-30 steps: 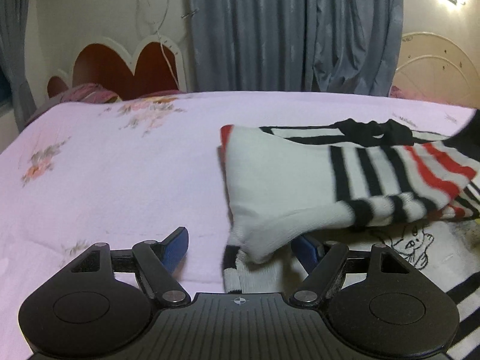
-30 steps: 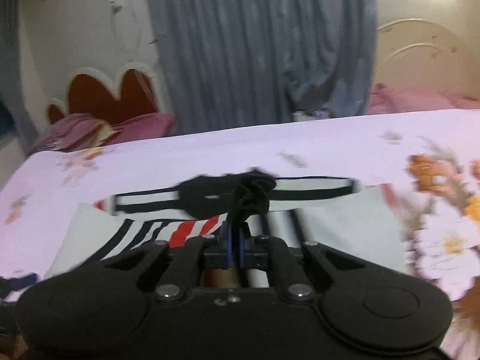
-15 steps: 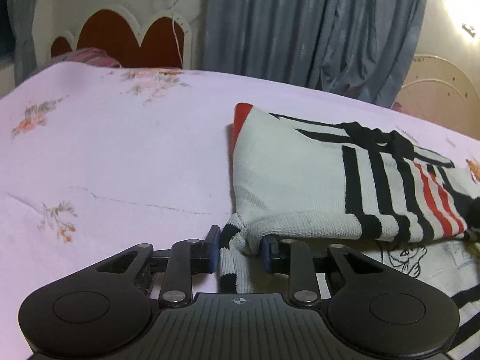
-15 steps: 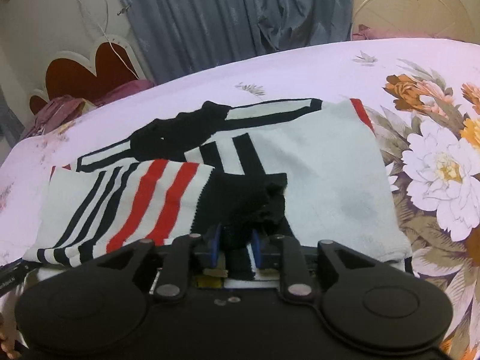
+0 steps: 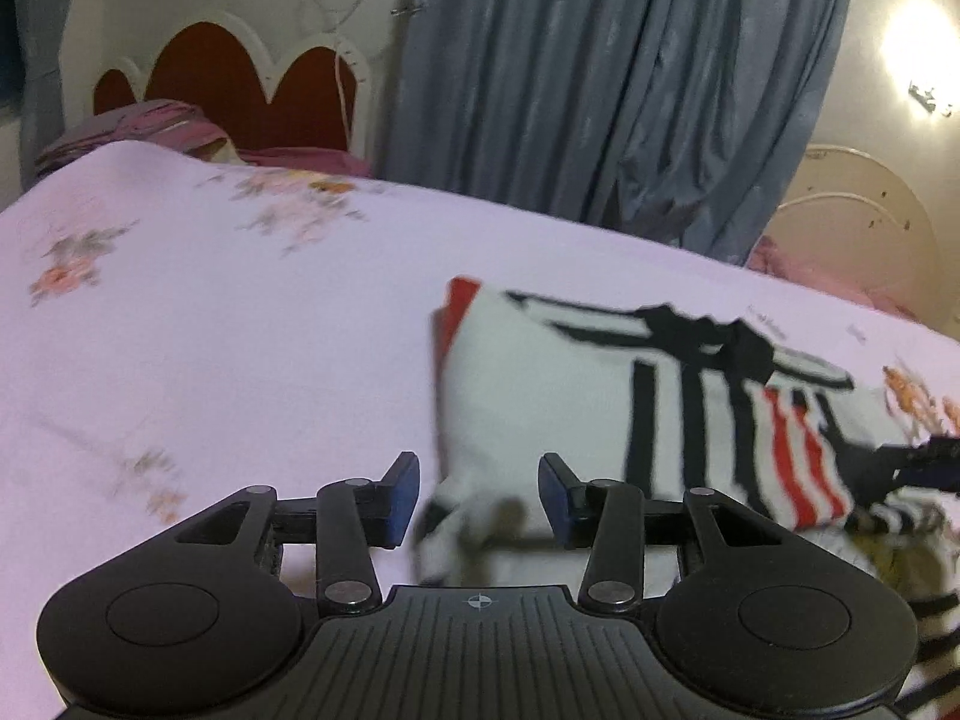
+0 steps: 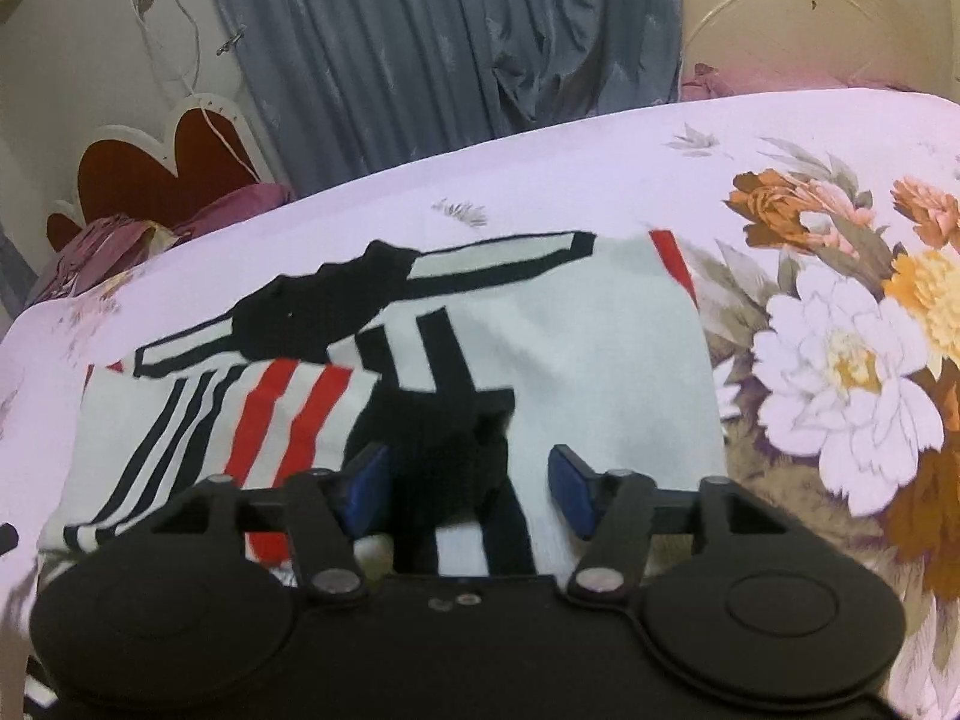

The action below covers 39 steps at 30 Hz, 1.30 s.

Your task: Fold small clothes

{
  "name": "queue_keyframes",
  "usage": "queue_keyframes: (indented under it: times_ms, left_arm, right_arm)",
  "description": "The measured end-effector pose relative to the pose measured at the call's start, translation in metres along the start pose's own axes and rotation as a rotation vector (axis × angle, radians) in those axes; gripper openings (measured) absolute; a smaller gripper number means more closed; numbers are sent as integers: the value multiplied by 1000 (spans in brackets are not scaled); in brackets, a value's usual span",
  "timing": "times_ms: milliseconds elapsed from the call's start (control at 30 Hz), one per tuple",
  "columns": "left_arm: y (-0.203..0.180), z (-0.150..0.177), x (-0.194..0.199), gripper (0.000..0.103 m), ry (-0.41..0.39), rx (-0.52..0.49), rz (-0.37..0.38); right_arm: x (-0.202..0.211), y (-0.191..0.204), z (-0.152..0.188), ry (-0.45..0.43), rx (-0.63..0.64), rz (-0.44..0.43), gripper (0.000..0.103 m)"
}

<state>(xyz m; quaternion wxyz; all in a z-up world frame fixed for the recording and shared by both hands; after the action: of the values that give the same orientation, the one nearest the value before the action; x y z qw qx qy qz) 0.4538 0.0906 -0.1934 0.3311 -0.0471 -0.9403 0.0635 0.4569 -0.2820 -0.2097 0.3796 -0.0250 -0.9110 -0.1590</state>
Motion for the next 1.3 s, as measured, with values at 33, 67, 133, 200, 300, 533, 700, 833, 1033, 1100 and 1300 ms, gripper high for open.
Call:
queue_keyframes:
  times_ms: [33,67,133,200,300,533,700,833,1033,1100,1300]
  left_arm:
    - [-4,-5,-7,44,7,8,13]
    - [-10,-9,-18,44,28,18,28]
    - [-17,-17,-37,44,49,32,42]
    - [-24,-25,-54,44,53,30,39]
    - [-39,-33,-73,44,50,1,64]
    - [-25,-39,-125,44,91,8,0]
    - [-5,-45,-138,44,66,62,-21]
    - [-3,-50,-136,44,45,100,-32]
    - [-9,-48,-139,44,45,21,-61]
    - [-12,-48,-132,44,46,12,-62]
    - [-39,-34,-102,44,49,-35,-29]
  right_arm:
    - [-4,-1,-2,1,-16,-1,58]
    - [-9,-3,-3,12,-31,4,58]
    - [-22,-7,-2,42,-52,22,52]
    - [-28,-5,-3,44,-53,28,38]
    - [-28,8,-3,41,-17,7,18]
    - [-20,28,-14,-44,115,20,8]
    - [-42,5,-9,-1,148,127,4]
    - [-41,7,-9,-3,177,129,5]
    - [-13,18,-31,-121,123,73,23]
    - [-12,27,-31,-114,137,38,23]
    - [-22,53,-18,-56,165,-25,24]
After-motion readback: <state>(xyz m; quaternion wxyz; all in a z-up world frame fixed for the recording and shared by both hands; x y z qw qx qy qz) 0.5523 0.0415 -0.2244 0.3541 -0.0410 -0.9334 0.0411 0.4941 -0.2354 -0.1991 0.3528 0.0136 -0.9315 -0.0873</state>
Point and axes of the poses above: each gripper's, at about its wrist camera, not at the fingertips, and x roughly against the way its jaws point, y to its left, z to its underside, the point moved 10 cm from there along -x, roughly the way its jaws point, and after that the axes turned 1 degree about -x, right-handed, at the moved point
